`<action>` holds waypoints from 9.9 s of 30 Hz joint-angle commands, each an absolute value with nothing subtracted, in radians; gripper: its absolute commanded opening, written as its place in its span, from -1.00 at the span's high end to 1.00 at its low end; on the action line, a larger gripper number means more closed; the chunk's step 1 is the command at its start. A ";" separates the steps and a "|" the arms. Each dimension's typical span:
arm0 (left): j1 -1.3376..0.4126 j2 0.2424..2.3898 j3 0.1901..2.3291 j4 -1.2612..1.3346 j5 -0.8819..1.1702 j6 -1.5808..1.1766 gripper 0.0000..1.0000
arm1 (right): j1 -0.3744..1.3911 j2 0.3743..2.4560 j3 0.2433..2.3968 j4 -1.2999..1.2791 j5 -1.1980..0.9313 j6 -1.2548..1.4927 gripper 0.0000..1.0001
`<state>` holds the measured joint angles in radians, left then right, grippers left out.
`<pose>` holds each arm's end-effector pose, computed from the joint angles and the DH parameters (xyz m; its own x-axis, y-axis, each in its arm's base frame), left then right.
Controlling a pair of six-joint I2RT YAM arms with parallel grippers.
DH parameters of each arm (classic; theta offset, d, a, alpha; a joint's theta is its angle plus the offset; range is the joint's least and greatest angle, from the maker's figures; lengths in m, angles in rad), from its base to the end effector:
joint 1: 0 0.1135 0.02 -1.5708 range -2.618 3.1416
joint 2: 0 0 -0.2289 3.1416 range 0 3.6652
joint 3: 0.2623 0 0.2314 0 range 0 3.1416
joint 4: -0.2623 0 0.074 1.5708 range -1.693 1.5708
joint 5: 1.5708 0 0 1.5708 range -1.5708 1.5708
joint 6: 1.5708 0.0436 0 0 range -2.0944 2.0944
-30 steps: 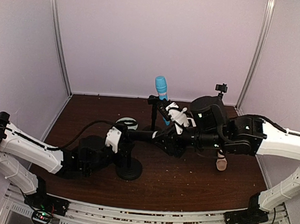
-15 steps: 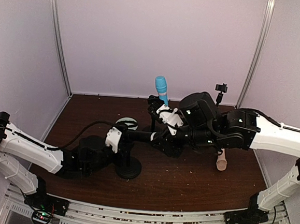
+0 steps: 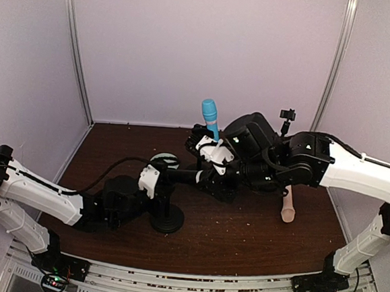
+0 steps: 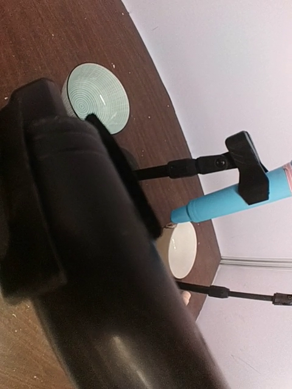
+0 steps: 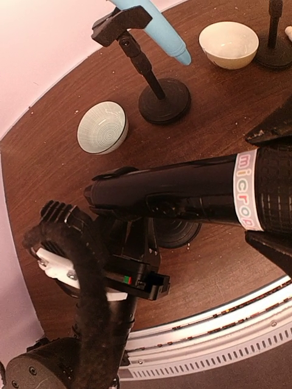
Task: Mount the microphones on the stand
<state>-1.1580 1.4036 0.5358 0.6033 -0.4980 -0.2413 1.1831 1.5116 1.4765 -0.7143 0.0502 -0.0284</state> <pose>0.1316 -0.2486 0.1781 -0.2499 0.0474 -0.9671 0.5768 0.8095 -0.1094 0.1222 0.2935 0.3141 -0.2316 -0.6421 -0.7308 -0.9177 0.3935 -0.0550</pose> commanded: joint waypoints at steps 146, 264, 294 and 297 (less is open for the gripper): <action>-0.972 0.882 0.223 0.461 -0.330 -0.356 -0.06 | 0.546 1.271 0.956 0.113 0.394 0.193 -0.19; -1.218 1.738 0.710 0.921 -0.077 -0.159 0.38 | 0.983 1.042 0.868 0.269 -0.104 0.433 0.98; -1.219 1.592 0.797 0.674 -0.135 -0.415 1.00 | 1.034 0.949 0.504 0.300 -0.025 0.504 -0.29; -1.221 1.583 0.810 0.662 -0.135 -0.429 1.00 | 1.049 0.992 0.506 0.345 -0.026 0.486 -0.21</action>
<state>-1.2156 1.6390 0.7506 0.5945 -0.1104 -0.3878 1.0275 0.9581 0.5022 0.2161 -0.0505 0.4744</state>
